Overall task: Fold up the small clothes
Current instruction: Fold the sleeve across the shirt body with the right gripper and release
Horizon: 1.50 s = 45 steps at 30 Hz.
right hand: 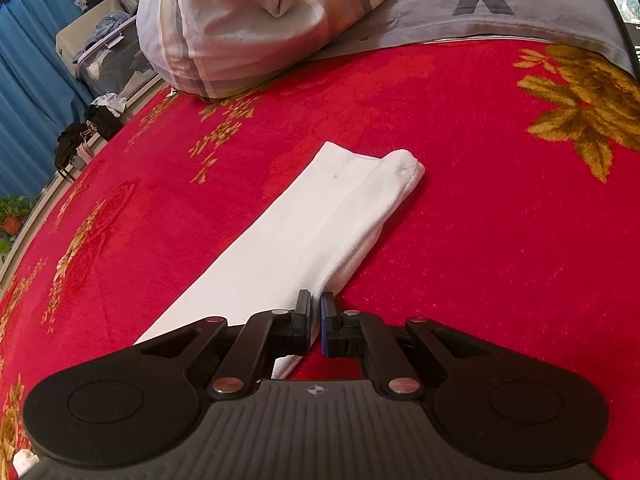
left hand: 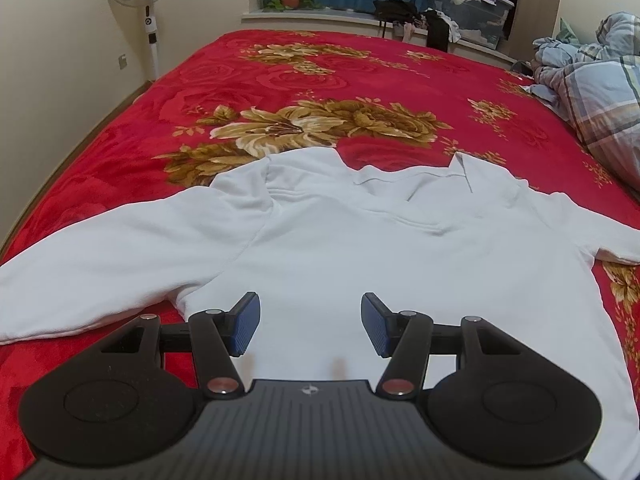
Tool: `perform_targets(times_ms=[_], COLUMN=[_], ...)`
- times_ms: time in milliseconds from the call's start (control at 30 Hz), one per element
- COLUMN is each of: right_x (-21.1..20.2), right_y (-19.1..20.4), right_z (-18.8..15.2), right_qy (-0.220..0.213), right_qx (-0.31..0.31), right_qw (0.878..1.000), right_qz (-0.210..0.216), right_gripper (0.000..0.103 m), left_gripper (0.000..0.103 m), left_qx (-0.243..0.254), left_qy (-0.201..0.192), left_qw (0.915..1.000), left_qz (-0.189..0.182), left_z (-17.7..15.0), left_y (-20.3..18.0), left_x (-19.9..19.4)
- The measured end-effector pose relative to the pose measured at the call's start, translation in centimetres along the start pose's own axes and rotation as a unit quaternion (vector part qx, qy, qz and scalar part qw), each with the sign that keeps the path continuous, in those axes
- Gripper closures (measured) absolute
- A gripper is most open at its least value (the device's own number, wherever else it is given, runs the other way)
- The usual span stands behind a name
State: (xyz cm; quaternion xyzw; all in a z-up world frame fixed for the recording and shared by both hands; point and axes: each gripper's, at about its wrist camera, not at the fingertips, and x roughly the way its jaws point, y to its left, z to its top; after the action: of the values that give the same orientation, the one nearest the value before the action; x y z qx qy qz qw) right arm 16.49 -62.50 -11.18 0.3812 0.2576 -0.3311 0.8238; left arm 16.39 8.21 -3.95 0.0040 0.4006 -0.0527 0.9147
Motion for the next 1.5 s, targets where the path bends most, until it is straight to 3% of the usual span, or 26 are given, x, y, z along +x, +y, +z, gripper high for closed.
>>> perform_targets(times_ms=[233, 367, 467, 567, 633, 733, 800, 900, 933, 1033, 1100, 1167, 1233, 1300, 1433, 1500], right_x=[-0.4, -3.8, -9.0, -15.3, -19.6, -23.8, -24.3, -22.1, -21.8, -22.2, -22.5, -22.7, -22.4, -21.3, -17.7, -15.9], right_y=[0.9, 5.9, 13.3, 21.6, 26.4, 31.1, 32.9, 33.4, 32.9, 30.9, 29.9, 28.1, 26.6, 24.9, 22.0, 22.1], right_z=[0.1, 0.5, -1.7, -7.3, -12.8, -21.9, -27.9, -34.7, -35.7, -34.4, -31.6, -28.3, -25.5, -23.5, -21.8, -21.4], right_qy=[-0.012, -0.085, -0.156, -0.195, -0.193, -0.119, -0.002, 0.202, 0.233, 0.238, 0.233, 0.224, 0.210, 0.199, 0.204, 0.206], right_qx=[-0.024, -0.116, -0.224, -0.322, -0.369, -0.409, -0.427, -0.439, -0.447, -0.462, -0.462, -0.438, -0.406, -0.373, -0.304, -0.276], right_qw=[1.000, 0.990, 0.960, 0.907, 0.862, 0.801, 0.771, 0.747, 0.742, 0.749, 0.761, 0.784, 0.813, 0.837, 0.881, 0.892], right_qz=[-0.011, -0.004, 0.059, 0.189, 0.290, 0.421, 0.472, 0.457, 0.442, 0.412, 0.392, 0.378, 0.361, 0.347, 0.301, 0.294], right_gripper=[0.100, 0.100, 0.100, 0.100, 0.100, 0.099, 0.099, 0.099, 0.099, 0.098, 0.098, 0.088, 0.076, 0.076, 0.076, 0.076], left_gripper=[0.041, 0.041, 0.041, 0.041, 0.041, 0.041, 0.041, 0.041, 0.041, 0.041, 0.042, 0.047, 0.061, 0.071, 0.071, 0.070], left_qx=[-0.012, -0.040, -0.080, -0.124, -0.151, -0.188, -0.207, -0.237, -0.246, -0.259, -0.265, -0.271, -0.276, -0.286, -0.297, -0.298], left_qy=[-0.003, -0.009, -0.019, -0.027, -0.028, -0.029, -0.031, -0.030, -0.027, -0.008, 0.004, 0.015, 0.026, 0.035, 0.050, 0.054], left_qw=[0.9999, 0.9990, 0.9964, 0.9914, 0.9874, 0.9810, 0.9770, 0.9705, 0.9685, 0.9659, 0.9642, 0.9625, 0.9605, 0.9571, 0.9524, 0.9519], left_qz=[0.006, 0.015, 0.021, 0.033, 0.040, 0.039, 0.039, 0.033, 0.028, 0.006, -0.003, -0.010, -0.022, -0.035, -0.047, -0.047], left_z=[0.2, 0.8, 1.5, 2.2, 2.5, 3.0, 3.4, 3.6, 3.6, 3.4, 3.2, 2.9, 2.8, 2.8, 2.9, 3.1], left_y=[0.9, 2.7, 4.7, 7.0, 8.3, 10.1, 11.1, 12.5, 12.8, 13.3, 13.5, 13.8, 14.0, 14.2, 14.6, 14.7], left_x=[-0.3, -0.7, -1.3, -1.8, -2.0, -2.3, -2.4, -2.5, -2.4, -1.6, -1.0, -0.2, 0.9, 2.0, 4.6, 5.9])
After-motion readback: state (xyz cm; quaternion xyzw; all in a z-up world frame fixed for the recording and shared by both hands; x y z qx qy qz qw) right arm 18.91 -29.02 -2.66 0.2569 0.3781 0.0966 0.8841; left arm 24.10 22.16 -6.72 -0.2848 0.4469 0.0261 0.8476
